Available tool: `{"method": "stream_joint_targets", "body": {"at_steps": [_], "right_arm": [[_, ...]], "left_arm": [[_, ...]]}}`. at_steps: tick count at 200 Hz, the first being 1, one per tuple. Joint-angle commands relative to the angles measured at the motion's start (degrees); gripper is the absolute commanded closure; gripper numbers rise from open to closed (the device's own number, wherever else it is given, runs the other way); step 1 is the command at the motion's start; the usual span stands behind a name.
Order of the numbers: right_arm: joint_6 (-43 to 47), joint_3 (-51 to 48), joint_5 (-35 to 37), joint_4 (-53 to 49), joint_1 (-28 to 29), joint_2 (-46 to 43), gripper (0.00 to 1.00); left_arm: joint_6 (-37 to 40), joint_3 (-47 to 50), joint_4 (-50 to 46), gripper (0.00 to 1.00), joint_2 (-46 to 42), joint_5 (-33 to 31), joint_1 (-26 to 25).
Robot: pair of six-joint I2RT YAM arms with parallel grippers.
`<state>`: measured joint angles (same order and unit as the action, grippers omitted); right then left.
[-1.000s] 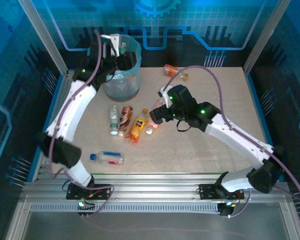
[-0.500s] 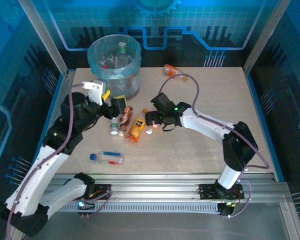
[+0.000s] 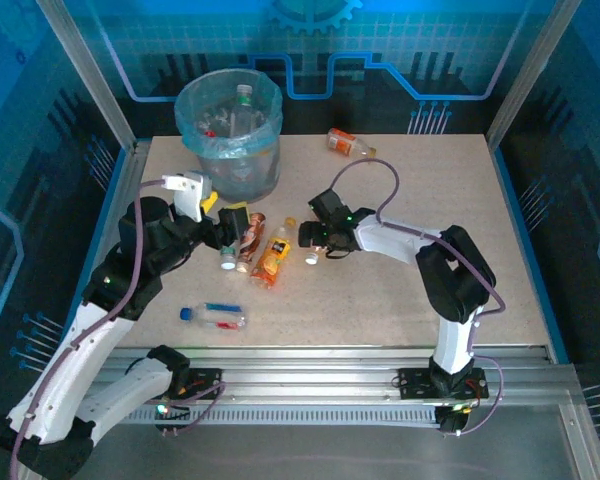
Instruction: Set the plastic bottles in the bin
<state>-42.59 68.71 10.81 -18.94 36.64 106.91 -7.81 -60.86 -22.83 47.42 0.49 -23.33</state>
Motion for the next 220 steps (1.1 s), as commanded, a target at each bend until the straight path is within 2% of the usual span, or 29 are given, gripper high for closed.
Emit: {"method": "stream_joint_targets", "body": {"at_steps": [1, 120, 220], "right_arm": [[-0.9, -3.2, -0.9, 1.0, -0.6, -0.5, 0.18], [2.1, -9.6, -2.5, 2.2, -2.1, -6.0, 0.37], [9.6, -13.5, -3.3, 0.3, -2.0, -20.2, 0.45]], "left_arm": [[-1.9, -0.3, 1.3, 0.23, 0.7, -0.1, -0.2], [-5.6, -3.0, 1.9, 0.23, 5.3, -1.1, -0.2], [-13.7, -10.5, 1.8, 0.23, 17.6, 1.1, -0.3]]}}
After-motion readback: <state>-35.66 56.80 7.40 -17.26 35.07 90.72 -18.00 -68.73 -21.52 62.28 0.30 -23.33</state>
